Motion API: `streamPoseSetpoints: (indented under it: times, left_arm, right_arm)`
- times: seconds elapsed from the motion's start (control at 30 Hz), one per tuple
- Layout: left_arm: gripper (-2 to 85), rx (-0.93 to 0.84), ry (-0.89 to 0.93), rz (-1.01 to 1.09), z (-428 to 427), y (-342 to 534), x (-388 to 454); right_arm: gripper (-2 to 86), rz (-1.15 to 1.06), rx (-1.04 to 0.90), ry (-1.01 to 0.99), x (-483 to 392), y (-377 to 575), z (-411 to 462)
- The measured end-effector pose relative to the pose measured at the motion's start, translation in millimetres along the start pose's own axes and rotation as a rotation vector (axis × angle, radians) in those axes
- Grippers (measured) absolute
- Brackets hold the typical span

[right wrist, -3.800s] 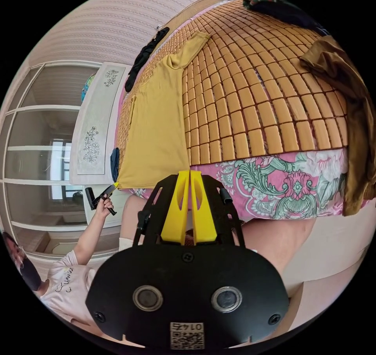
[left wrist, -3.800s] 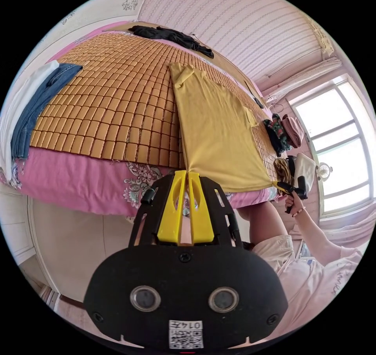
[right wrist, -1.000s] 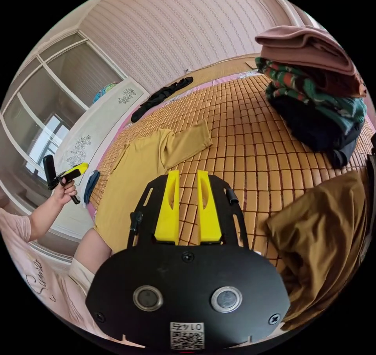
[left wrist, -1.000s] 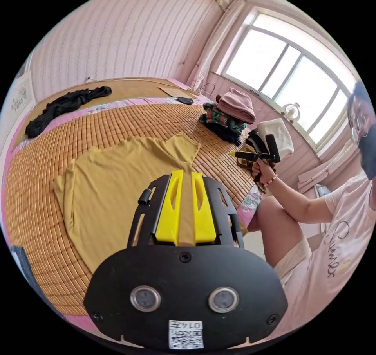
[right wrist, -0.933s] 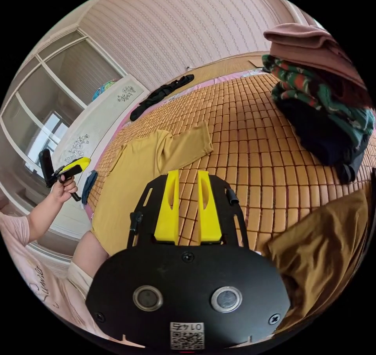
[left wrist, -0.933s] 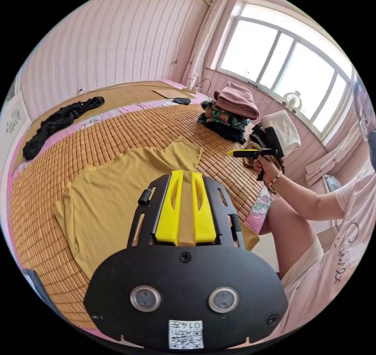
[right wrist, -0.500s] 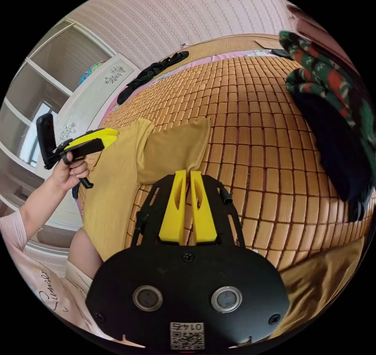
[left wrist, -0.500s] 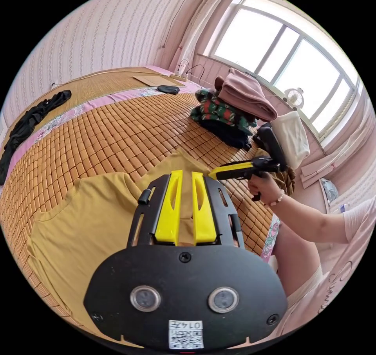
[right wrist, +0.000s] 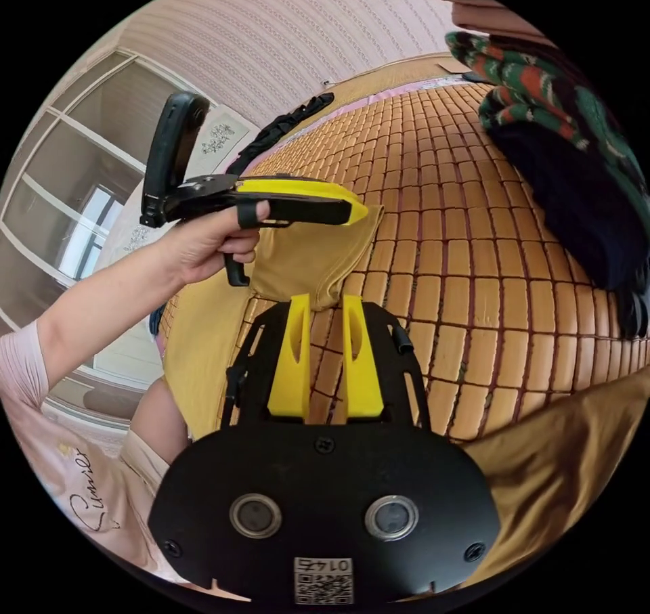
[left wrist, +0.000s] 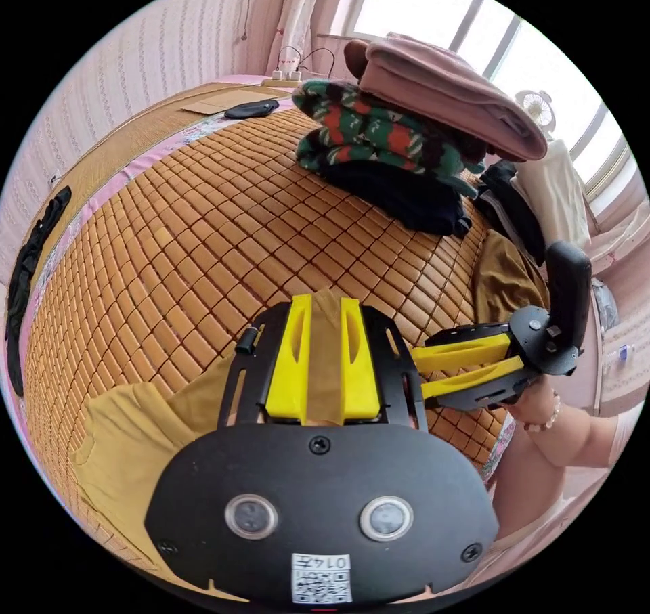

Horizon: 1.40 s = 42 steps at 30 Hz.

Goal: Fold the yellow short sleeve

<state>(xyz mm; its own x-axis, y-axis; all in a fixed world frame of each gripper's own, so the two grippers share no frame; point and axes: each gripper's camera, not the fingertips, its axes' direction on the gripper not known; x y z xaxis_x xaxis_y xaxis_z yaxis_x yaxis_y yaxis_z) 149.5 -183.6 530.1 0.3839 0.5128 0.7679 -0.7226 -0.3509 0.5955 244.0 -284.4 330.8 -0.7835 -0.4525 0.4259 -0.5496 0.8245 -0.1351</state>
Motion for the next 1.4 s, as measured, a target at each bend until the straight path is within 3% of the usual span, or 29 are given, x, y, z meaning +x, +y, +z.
streamPoseSetpoints:
  times: [0.17, 0.37, 0.53, 0.6, 0.67, 0.77, 0.97, 1.1, 1.23, 1.4]
  left_arm:
    - [-0.1, -0.088, 0.0, 0.028, 49.7, 12.7, 6.2]
    - [-0.9, -0.039, -0.046, 0.044, 83.4, 23.3, 10.6]
    - [-0.9, 0.061, -0.017, 0.021, 89.8, 48.8, 4.0]
    - [-0.7, 0.21, 0.045, 0.065, 69.2, 59.9, 12.0]
    - [-0.5, 0.24, 0.098, 0.154, 69.8, 65.1, 23.4]
    - [0.8, 0.019, 0.08, 0.199, 114.9, 64.7, 34.0]
    - [4.6, 0.117, 0.072, 0.087, 79.1, 83.2, -6.6]
    - [5.1, 0.141, -0.085, -0.027, 31.4, 117.4, -79.9]
    - [5.5, 0.113, -0.192, -0.21, 10.8, 151.5, -150.8]
    - [7.9, 0.022, -0.231, -0.394, 24.7, 175.0, -212.4]
  right_arm:
    - [1.6, -0.027, -0.019, -0.001, 2.2, -7.7, -0.4]
    - [0.9, -0.008, 0.004, 0.053, 16.9, -13.6, -16.8]
    - [0.7, 0.027, 0.004, 0.008, 35.7, -18.1, -27.4]
    - [0.7, 0.015, 0.021, 0.035, 35.8, -19.4, -37.4]
    - [0.7, 0.004, 0.007, 0.004, 40.8, -20.9, -45.3]
    - [0.8, 0.027, -0.08, -0.019, 56.0, -20.6, -35.4]
    - [0.9, 0.031, -0.101, -0.072, 81.3, -21.1, -54.8]
    - [1.4, 0.029, -0.106, -0.165, 99.0, -19.0, -68.1]
    - [2.9, -0.016, -0.246, -0.221, 99.5, -24.4, -61.0]
    - [6.2, -0.082, -0.106, -0.17, 85.2, -34.9, -80.7]
